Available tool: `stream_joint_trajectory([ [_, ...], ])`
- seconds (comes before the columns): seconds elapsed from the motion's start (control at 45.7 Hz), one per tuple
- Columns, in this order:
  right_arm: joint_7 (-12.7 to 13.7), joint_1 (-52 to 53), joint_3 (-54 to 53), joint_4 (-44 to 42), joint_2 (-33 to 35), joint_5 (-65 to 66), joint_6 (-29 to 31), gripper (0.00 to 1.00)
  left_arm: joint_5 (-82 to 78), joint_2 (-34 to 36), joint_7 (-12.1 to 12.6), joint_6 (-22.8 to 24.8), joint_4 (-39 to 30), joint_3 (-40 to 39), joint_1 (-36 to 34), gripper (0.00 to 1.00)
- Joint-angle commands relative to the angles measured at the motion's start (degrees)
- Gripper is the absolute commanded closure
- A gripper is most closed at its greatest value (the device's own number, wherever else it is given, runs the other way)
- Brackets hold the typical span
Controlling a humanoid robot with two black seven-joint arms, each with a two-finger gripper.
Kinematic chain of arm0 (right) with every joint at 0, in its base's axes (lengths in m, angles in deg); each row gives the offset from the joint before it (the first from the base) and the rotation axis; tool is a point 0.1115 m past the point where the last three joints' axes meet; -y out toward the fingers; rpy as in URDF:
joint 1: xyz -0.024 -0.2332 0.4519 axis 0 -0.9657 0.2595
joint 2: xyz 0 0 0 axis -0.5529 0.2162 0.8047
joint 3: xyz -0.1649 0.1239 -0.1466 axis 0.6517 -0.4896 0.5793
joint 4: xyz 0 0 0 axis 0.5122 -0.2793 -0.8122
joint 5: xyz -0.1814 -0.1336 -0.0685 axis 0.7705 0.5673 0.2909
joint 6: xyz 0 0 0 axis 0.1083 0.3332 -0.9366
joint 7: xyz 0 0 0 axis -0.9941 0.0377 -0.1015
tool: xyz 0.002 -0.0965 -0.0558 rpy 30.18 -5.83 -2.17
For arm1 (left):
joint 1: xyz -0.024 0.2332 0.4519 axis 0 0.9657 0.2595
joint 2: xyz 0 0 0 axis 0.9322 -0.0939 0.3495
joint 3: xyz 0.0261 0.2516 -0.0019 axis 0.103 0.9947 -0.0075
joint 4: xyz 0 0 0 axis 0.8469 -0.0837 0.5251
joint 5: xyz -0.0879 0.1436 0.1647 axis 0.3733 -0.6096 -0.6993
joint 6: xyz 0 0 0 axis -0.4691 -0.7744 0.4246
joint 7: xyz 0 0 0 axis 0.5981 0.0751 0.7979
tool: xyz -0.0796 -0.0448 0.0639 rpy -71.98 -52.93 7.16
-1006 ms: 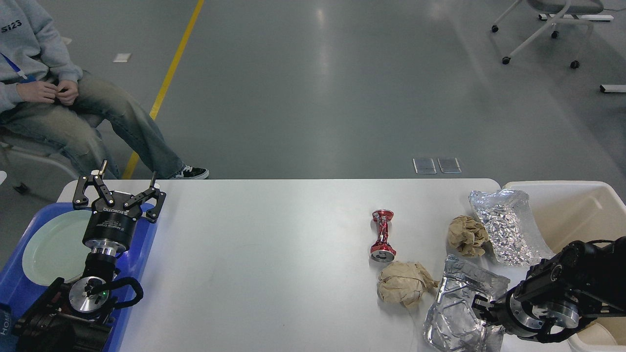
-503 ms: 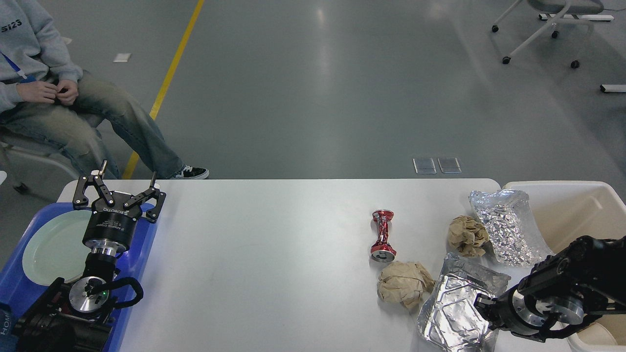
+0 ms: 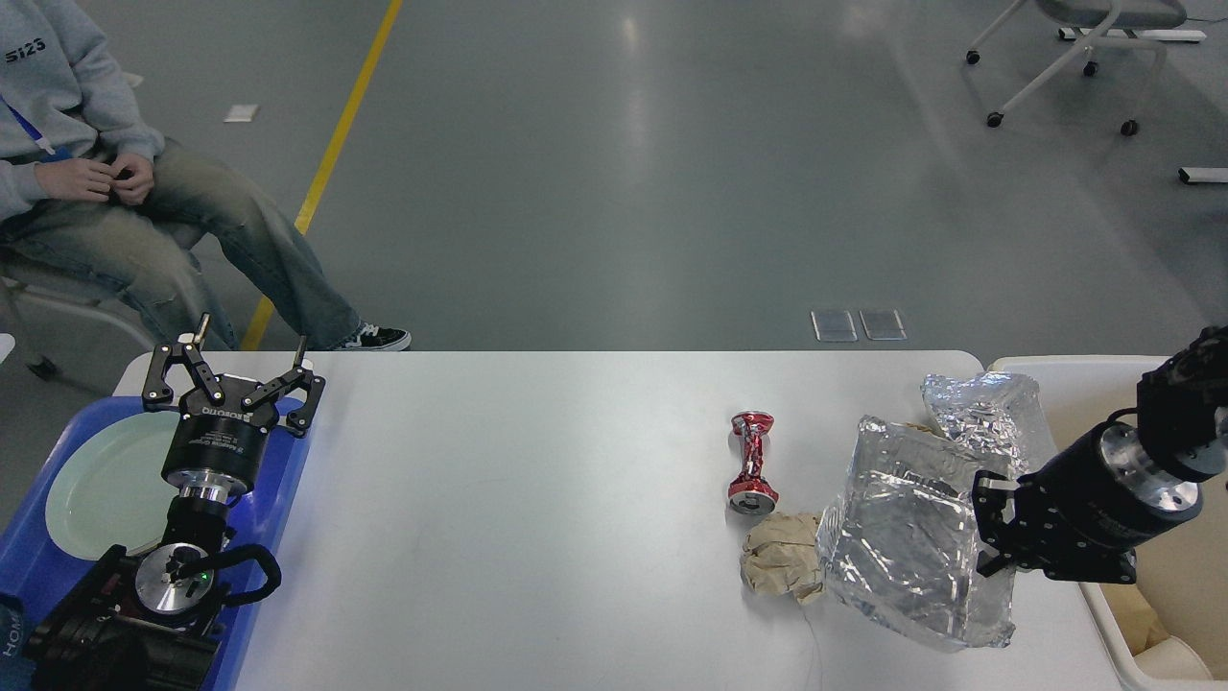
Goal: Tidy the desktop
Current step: 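Grasp the foil packet and lift it toward the bin, then lower the foil packet into the white bin and release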
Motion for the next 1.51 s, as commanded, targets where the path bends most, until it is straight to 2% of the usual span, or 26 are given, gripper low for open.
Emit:
stream_joint_trajectory([
  [0.0,0.1,9.0,4.7,1.5,0.0,0.0,3.6,1.0,0.0,0.0,0.0,0.0,0.1,0.0,0.0,0.04],
  [0.175,0.5,19.1,11.8,3.3,0.1,1.5,3.9,1.0,0.0,0.0,0.0,0.0,0.0,0.0,0.0,0.04],
  [0.372,0.8,24.4,18.0,3.4,0.1,2.6,2.2,1.0,0.0,0.0,0.0,0.0,0.0,0.0,0.0,0.04],
  [0.634,0.8,24.7,22.1,2.1,0.4,3.9,-2.1,1.0,0.0,0.0,0.0,0.0,0.0,0.0,0.0,0.04],
  [0.722,0.8,22.5,22.3,-0.4,2.6,5.9,-3.3,1.0,0.0,0.0,0.0,0.0,0.0,0.0,0.0,0.04],
  [0.831,0.8,13.7,21.0,-7.1,8.3,7.3,-7.2,1.0,0.0,0.0,0.0,0.0,0.1,0.0,0.0,0.04],
  [0.962,0.7,-0.2,17.0,-20.0,15.1,7.4,-10.2,1.0,0.0,0.0,0.0,0.0,0.0,0.0,0.0,0.04],
  [1.072,0.6,-15.7,7.6,-32.0,17.2,7.4,-10.5,1.0,0.0,0.0,0.0,0.0,0.1,0.0,0.0,0.04],
  [1.094,0.6,-23.5,2.4,-37.5,17.3,7.4,-10.8,1.0,0.0,0.0,0.0,0.0,0.1,0.0,0.0,0.04],
  [1.291,0.6,-48.9,-18.4,-54.6,15.6,7.4,-12.6,1.0,0.0,0.0,0.0,0.0,0.0,0.0,0.0,0.04],
  [1.487,0.8,-70.8,-29.7,-75.9,3.3,6.5,-20.6,1.0,0.0,0.0,0.0,0.0,0.0,0.0,0.0,0.04],
])
